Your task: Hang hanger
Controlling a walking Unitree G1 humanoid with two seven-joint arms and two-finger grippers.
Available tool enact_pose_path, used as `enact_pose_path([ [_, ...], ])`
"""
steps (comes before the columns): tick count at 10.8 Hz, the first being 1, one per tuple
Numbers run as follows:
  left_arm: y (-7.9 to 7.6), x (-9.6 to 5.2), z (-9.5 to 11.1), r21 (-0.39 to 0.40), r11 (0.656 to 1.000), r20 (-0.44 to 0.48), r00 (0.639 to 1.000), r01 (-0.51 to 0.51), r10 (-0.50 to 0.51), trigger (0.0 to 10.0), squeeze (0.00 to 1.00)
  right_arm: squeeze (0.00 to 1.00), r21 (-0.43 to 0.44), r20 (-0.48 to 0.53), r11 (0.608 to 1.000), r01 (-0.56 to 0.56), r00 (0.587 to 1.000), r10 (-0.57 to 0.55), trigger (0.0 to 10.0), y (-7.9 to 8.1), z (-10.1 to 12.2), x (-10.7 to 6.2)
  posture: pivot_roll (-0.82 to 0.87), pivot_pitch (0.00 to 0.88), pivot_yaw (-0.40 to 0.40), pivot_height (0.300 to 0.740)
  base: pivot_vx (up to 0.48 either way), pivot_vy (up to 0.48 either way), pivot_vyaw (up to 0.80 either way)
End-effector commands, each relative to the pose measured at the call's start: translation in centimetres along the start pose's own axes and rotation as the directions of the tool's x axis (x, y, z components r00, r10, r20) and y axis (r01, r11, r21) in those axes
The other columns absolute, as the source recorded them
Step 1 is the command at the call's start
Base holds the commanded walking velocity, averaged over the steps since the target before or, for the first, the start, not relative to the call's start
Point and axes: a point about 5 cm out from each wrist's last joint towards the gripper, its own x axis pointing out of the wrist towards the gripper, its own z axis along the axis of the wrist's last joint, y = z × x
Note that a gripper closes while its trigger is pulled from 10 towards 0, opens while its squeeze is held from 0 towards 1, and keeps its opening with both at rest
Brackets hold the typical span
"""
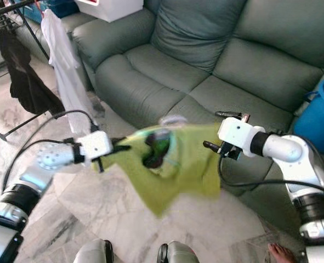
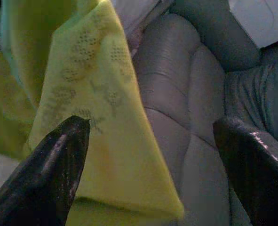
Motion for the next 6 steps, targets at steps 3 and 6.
enact_pose_path([
  [3, -0.6, 0.2, 0.8, 0.037, 0.999, 0.065, 0.997, 0.033, -0.035, 0.0, 0.0, 0.0, 0.099, 0.039, 0.985, -0.14, 0.99, 0.137, 10.0, 1.7, 0.1, 0.5, -0.14, 0.086, -0.029, 0.74, 0.0, 0.0, 0.0],
  [6, -0.8, 0.5, 1.6, 0.051, 0.997, 0.112, 0.992, 0.054, -0.06, 0.0, 0.0, 0.0, 0.208, 0.042, 0.958, -0.2, 0.98, 0.196, 0.0, 2.4, -0.9, 0.6, -0.14, 0.09, -0.032, 0.74, 0.0, 0.0, 0.0],
])
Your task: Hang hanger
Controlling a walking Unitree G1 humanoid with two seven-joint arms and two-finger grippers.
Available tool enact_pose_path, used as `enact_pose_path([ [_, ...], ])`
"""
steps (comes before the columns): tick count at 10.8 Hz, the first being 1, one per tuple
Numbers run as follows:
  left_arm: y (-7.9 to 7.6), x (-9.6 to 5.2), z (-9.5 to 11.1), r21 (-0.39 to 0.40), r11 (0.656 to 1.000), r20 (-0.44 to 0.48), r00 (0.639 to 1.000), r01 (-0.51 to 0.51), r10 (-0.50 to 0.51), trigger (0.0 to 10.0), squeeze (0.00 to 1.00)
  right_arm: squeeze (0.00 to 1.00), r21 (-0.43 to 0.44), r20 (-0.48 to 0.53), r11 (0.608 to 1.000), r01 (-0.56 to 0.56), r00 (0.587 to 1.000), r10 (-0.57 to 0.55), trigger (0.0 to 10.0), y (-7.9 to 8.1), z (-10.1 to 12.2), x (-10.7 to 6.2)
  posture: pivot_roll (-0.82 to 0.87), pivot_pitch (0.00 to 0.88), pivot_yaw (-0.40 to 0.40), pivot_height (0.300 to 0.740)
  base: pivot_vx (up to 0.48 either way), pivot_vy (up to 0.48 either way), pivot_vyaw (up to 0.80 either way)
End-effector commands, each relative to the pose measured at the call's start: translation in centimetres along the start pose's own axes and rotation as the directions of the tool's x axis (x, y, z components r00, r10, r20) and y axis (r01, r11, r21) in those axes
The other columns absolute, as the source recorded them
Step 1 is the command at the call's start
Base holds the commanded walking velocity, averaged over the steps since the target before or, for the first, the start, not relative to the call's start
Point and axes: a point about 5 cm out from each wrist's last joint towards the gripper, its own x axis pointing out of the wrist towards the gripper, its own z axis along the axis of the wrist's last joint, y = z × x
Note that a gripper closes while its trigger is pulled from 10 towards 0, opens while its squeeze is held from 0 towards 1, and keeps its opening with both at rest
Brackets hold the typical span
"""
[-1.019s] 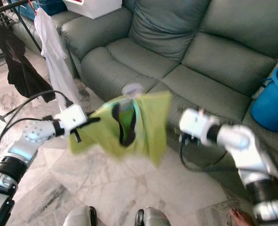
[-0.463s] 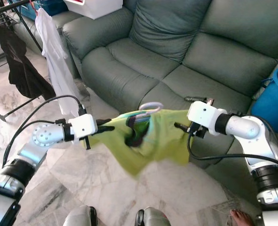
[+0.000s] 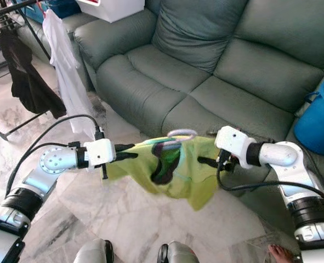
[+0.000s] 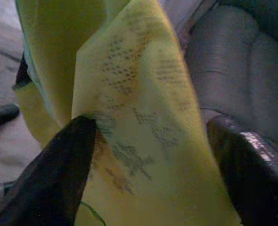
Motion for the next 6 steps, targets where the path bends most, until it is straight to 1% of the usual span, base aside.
enact_pose_path([
  [1, 0.4, 0.2, 1.1, 0.031, 0.999, 0.065, 0.998, -0.008, 0.006, 0.0, 0.0, 0.0, 0.018, -0.016, 0.999, -0.034, 0.999, 0.034, 0.0, -0.1, -0.2, -0.1, -0.14, 0.091, -0.033, 0.74, 0.0, 0.0, 0.0],
  [3, 0.1, 0.3, 1.5, 0.031, 0.999, 0.089, 0.996, 0.008, -0.01, 0.0, 0.0, 0.0, 0.042, -0.007, 0.997, -0.067, 0.998, 0.067, 0.0, 0.1, -0.3, 0.2, -0.14, 0.093, -0.032, 0.74, 0.0, 0.0, 0.0],
  [5, -0.2, 0.4, 1.5, 0.03, 0.999, 0.093, 0.995, 0.021, -0.024, 0.0, 0.0, 0.0, 0.073, 0.006, 0.985, -0.157, 0.988, 0.157, 0.0, 1.0, 0.0, 0.5, -0.14, 0.093, -0.031, 0.74, 0.0, 0.0, 0.0],
  [6, -0.3, 0.4, 1.5, 0.034, 0.999, 0.087, 0.996, 0.032, -0.035, 0.0, 0.0, 0.0, 0.061, -0.014, 0.977, -0.203, 0.979, 0.204, 0.0, 1.4, 0.1, 0.4, -0.14, 0.093, -0.031, 0.74, 0.0, 0.0, 0.0],
])
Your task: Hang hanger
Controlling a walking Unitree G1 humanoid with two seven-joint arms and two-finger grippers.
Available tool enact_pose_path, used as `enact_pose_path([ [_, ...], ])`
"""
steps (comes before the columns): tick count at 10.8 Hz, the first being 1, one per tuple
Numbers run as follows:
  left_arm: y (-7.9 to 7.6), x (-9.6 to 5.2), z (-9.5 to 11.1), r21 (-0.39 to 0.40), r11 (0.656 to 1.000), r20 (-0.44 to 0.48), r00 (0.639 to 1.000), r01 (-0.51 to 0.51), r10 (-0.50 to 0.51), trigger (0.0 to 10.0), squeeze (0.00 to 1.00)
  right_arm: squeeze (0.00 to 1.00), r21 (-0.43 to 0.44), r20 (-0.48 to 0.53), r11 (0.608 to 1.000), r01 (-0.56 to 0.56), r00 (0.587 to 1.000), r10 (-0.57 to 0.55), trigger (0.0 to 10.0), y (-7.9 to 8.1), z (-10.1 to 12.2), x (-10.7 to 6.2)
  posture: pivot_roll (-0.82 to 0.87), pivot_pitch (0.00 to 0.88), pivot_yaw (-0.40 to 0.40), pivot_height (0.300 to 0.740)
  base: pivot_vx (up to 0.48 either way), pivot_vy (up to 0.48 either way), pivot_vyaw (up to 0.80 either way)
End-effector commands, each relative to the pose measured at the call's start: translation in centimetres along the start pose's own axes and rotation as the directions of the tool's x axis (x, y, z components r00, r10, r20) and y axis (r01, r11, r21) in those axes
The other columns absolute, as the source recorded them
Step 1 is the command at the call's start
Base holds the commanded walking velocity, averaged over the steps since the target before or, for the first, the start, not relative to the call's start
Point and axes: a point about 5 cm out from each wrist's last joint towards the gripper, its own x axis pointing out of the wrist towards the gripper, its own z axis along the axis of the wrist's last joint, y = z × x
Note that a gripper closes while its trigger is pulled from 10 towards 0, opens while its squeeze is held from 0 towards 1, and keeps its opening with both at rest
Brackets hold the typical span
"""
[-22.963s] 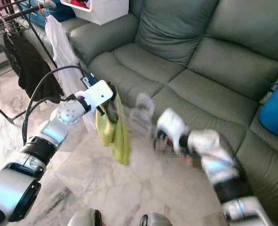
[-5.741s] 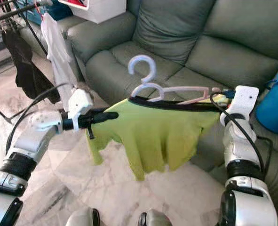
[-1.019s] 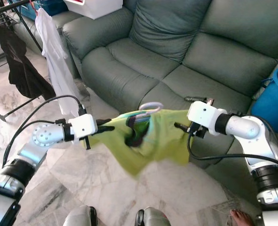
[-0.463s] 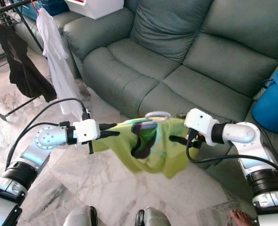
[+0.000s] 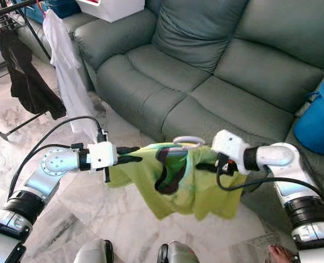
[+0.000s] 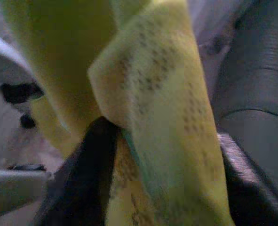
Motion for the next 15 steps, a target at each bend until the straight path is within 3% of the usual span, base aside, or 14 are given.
enact_pose_path([
  [1, 0.3, 0.2, 0.8, 0.032, 0.999, 0.038, 0.999, -0.011, 0.01, 0.0, 0.0, 0.0, -0.057, -0.041, 0.998, -0.034, 0.999, 0.032, 0.0, 0.2, 0.3, -0.2, -0.14, 0.093, -0.031, 0.74, 0.0, 0.0, 0.0],
  [3, 0.3, 0.3, 0.7, 0.03, 0.999, 0.035, 0.999, -0.014, 0.013, 0.0, 0.0, 0.0, -0.078, -0.056, 0.996, -0.036, 0.998, 0.032, 0.0, -0.3, 1.1, -0.5, -0.14, 0.091, -0.036, 0.74, 0.0, 0.0, 0.0],
  [7, 0.7, 0.1, 0.7, 0.029, 0.999, 0.031, 0.999, -0.025, 0.024, 0.0, 0.0, 0.0, -0.006, -0.163, 0.993, -0.117, 0.98, 0.115, 0.0, 1.4, -1.1, -1.4, -0.14, 0.091, -0.039, 0.74, 0.0, 0.0, 0.0],
  [8, 0.8, 0.1, 0.7, 0.03, 0.999, 0.031, 0.999, -0.025, 0.024, 0.0, 0.0, 0.0, -0.028, -0.165, 0.996, -0.086, 0.983, 0.08, 0.0, 1.2, -1.1, -1.2, -0.14, 0.091, -0.039, 0.74, 0.0, 0.0, 0.0],
  [9, 0.7, 0.2, 0.7, 0.03, 0.999, 0.03, 0.999, -0.022, 0.021, 0.0, 0.0, 0.0, -0.033, -0.138, 0.999, -0.043, 0.99, 0.038, 10.0, 0.7, -0.7, -1.0, -0.15, 0.092, -0.037, 0.74, 0.0, 0.0, 0.0],
  [10, 0.7, 0.2, 0.7, 0.031, 0.999, 0.027, 0.999, -0.019, 0.018, 0.0, 0.0, 1.0, -0.049, -0.165, 0.998, -0.044, 0.986, 0.035, 10.0, 0.6, -0.7, -1.5, -0.14, 0.093, -0.037, 0.74, 0.0, 0.0, 0.0],
  [12, 0.7, 0.2, 0.6, 0.03, 0.999, 0.024, 1.0, -0.019, 0.019, 0.0, 0.0, 1.0, -0.046, -0.187, 0.997, -0.061, 0.981, 0.051, 10.0, 0.7, -0.9, -2.2, -0.14, 0.094, -0.037, 0.74, 0.0, 0.0, 0.0],
  [13, 0.7, 0.2, 0.6, 0.03, 0.999, 0.023, 1.0, -0.019, 0.018, 0.0, 0.0, 0.88, -0.039, -0.199, 0.997, -0.068, 0.978, 0.059, 10.0, 0.7, -1.1, -2.5, -0.14, 0.094, -0.037, 0.74, 0.0, 0.0, 0.0],
  [14, 0.6, 0.2, 0.6, 0.029, 0.999, 0.025, 1.0, -0.019, 0.018, 0.0, 0.0, 0.0, -0.034, -0.195, 0.998, -0.058, 0.979, 0.05, 10.0, 0.7, -1.3, -2.4, -0.15, 0.095, -0.036, 0.74, 0.0, 0.0, 0.0],
  [15, 0.6, 0.3, 0.7, 0.03, 0.999, 0.028, 0.999, -0.018, 0.017, 0.0, 0.0, 0.0, -0.033, -0.186, 0.998, -0.051, 0.982, 0.044, 0.0, 0.7, -1.4, -2.1, -0.14, 0.094, -0.034, 0.74, 0.0, 0.0, 0.0],
])
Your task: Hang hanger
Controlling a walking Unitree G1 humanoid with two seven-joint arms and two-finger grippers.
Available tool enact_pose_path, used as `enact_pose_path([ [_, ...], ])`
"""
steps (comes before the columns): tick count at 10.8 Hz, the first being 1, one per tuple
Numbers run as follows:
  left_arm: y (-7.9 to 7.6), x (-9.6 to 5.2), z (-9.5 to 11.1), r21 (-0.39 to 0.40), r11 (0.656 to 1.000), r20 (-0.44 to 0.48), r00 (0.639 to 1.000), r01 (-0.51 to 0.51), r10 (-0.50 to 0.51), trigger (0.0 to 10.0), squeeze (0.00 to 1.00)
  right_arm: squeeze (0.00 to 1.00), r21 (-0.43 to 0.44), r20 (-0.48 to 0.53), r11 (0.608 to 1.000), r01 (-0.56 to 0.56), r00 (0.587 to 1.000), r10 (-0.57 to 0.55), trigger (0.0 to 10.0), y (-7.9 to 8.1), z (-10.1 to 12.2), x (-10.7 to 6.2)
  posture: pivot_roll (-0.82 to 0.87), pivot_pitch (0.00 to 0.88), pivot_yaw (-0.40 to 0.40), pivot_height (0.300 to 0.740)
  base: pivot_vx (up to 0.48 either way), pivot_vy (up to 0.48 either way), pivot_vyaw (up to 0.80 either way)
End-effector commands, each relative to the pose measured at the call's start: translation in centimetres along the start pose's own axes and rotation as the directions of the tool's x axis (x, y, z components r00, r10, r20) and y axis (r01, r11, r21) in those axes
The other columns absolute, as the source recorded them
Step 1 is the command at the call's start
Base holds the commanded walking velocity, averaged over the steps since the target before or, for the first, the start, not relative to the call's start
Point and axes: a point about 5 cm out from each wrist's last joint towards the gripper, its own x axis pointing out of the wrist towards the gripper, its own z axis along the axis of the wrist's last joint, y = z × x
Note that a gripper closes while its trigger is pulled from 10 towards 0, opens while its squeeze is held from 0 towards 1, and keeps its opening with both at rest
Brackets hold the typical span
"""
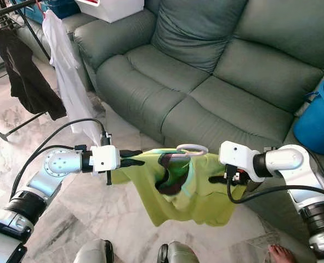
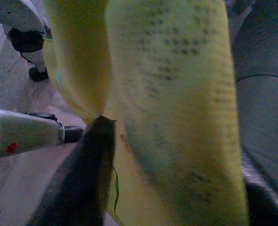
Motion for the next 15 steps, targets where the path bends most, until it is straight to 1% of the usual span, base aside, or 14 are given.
enact_pose_path([
  [1, 1.0, -0.2, 0.5, 0.013, 0.999, 0.027, 0.998, -0.048, 0.048, 0.0, 0.0, 0.0, -0.01, -0.006, 1.0, 0.011, 1.0, -0.011, 0.0, -0.2, -0.1, 0.0, -0.14, 0.094, -0.034, 0.74, 0.0, 0.0, 0.0],
  [3, 0.9, -0.3, 0.4, 0.01, 0.999, 0.02, 0.999, -0.044, 0.044, 0.0, 0.0, 0.0, -0.046, -0.019, 0.999, 0.029, 0.999, -0.03, 0.0, -1.0, 0.2, -0.3, -0.14, 0.094, -0.035, 0.74, 0.0, 0.0, 0.0],
  [7, 0.8, -0.3, 0.3, 0.006, 0.999, 0.018, 0.999, -0.042, 0.042, 0.0, 0.0, 0.0, -0.018, 0.007, 1.0, 0.015, 1.0, -0.015, 0.0, -0.6, 0.1, -0.4, -0.14, 0.093, -0.037, 0.74, 0.0, 0.0, 0.0],
  [8, 0.8, -0.3, 0.2, 0.005, 0.999, 0.014, 0.999, -0.042, 0.042, 0.0, 0.0, 0.0, -0.004, 0.032, 1.0, 0.023, 0.999, -0.022, 0.0, -0.6, 0.2, -0.3, -0.15, 0.087, -0.036, 0.74, 0.0, 0.0, 0.0],
  [9, 0.9, -0.3, 0.0, 0.009, 0.998, 0.006, 0.998, -0.067, 0.067, 0.0, 0.0, 0.0, 0.014, 0.049, 0.999, 0.04, 0.998, -0.041, 0.0, -0.3, 0.1, -0.1, -0.15, 0.082, -0.038, 0.74, 0.0, 0.0, 0.0],
  [11, 0.9, -0.4, -0.4, 0.008, 0.996, -0.011, 0.996, -0.085, 0.085, 0.0, 0.0, 0.0, 0.043, 0.072, 0.997, 0.072, 0.995, -0.074, 0.0, -0.2, 0.0, 0.1, -0.14, 0.069, -0.04, 0.74, 0.0, 0.0, 0.0],
  [12, 1.0, -0.6, -0.5, 0.021, 0.995, -0.024, 0.995, -0.096, 0.096, 0.0, 0.0, 0.0, 0.056, 0.086, 0.995, 0.085, 0.992, -0.09, 0.0, -0.1, 0.0, 0.3, -0.14, 0.069, -0.04, 0.74, 0.0, 0.0, 0.0],
  [13, 1.3, -0.8, -0.7, 0.031, 0.992, -0.033, 0.992, -0.123, 0.124, 0.0, 0.0, 0.0, 0.076, 0.113, 0.99, 0.116, 0.986, -0.125, 0.0, -0.1, 0.3, 1.0, -0.13, 0.057, -0.034, 0.74, 0.0, 0.0, 0.0],
  [14, 1.5, -0.9, -0.9, 0.037, 0.989, -0.047, 0.988, -0.144, 0.145, 2.8, 0.0, 0.0, 0.093, 0.142, 0.985, 0.146, 0.977, -0.158, 0.0, -0.4, 0.7, 1.6, -0.13, 0.044, -0.024, 0.74, 0.0, 0.0, 0.0],
  [15, 1.6, -0.9, -1.0, 0.038, 0.988, -0.053, 0.987, -0.147, 0.149, 2.8, 0.0, 0.0, 0.096, 0.148, 0.983, 0.153, 0.975, -0.166, 0.0, -0.5, 0.7, 1.7, -0.13, 0.043, -0.022, 0.74, 0.0, 0.0, 0.0],
])
